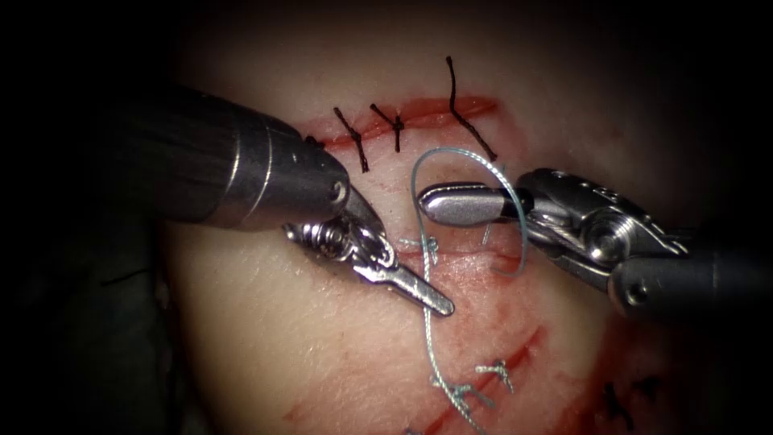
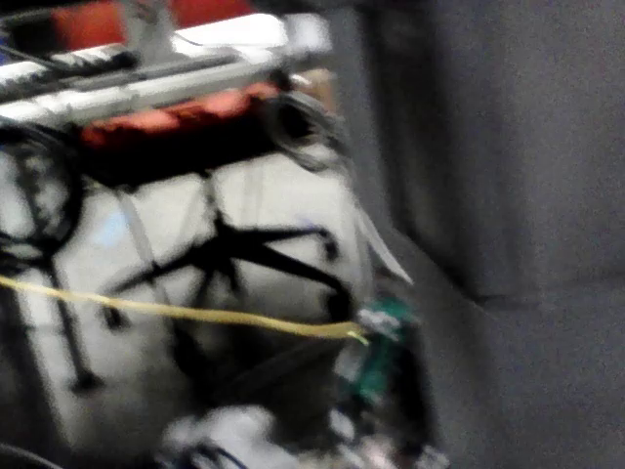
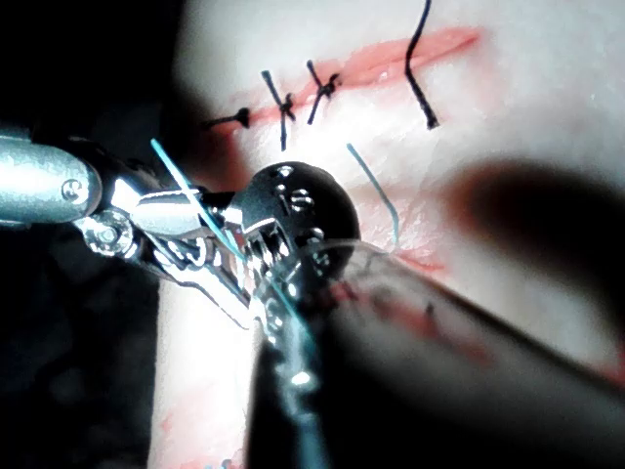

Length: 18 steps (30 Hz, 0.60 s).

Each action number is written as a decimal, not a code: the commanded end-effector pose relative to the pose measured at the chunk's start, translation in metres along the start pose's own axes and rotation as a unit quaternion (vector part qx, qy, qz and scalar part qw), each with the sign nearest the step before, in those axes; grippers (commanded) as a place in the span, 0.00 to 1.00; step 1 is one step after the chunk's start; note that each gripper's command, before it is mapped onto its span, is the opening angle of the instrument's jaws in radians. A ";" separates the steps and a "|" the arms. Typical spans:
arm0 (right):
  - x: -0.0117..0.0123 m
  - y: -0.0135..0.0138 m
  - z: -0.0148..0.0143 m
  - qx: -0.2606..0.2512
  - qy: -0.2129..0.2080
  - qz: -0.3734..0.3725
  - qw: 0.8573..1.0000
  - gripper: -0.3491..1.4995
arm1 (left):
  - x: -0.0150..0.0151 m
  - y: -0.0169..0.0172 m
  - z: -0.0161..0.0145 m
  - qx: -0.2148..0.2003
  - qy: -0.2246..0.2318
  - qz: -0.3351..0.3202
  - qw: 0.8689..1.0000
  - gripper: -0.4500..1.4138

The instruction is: Wound Closure

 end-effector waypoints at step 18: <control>0.0009 0.0011 -0.0001 -0.355 -0.060 -0.281 0.889 0.00 | -0.0040 0.0022 0.0033 -0.001 -0.078 -0.004 0.997 0.00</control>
